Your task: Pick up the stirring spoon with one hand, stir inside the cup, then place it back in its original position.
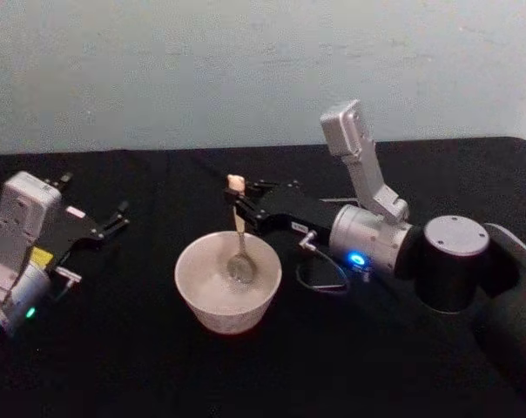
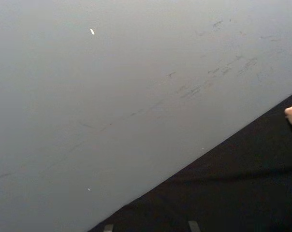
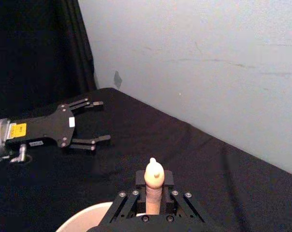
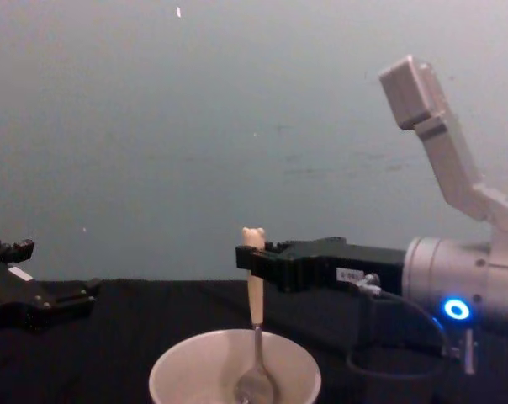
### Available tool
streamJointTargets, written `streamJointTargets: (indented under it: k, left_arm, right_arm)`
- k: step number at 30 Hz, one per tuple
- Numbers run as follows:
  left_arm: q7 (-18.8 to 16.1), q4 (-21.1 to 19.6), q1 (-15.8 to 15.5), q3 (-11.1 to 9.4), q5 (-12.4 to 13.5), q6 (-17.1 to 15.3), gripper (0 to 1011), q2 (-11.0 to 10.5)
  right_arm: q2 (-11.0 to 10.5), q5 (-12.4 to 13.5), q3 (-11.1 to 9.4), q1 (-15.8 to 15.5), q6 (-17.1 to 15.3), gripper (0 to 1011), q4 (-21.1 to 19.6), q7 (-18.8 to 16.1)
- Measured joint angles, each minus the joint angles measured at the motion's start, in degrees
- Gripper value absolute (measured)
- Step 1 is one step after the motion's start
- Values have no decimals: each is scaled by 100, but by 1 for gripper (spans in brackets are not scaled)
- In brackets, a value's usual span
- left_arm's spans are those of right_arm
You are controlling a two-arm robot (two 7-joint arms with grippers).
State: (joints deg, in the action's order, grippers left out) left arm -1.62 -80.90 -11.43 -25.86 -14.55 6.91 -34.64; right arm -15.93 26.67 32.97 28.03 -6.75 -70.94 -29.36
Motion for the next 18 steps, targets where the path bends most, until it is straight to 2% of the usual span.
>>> streamJointTargets:
  k: [10,18]
  left_arm:
    - [0,0,0,0,0,0,1001,0]
    - [0,0,0,0,0,0,1001,0]
  right_arm:
    - [-263,191,-85,-389,-167,195,-598,-110]
    - [-277,412,-101,-488,-205,195,-773,-130]
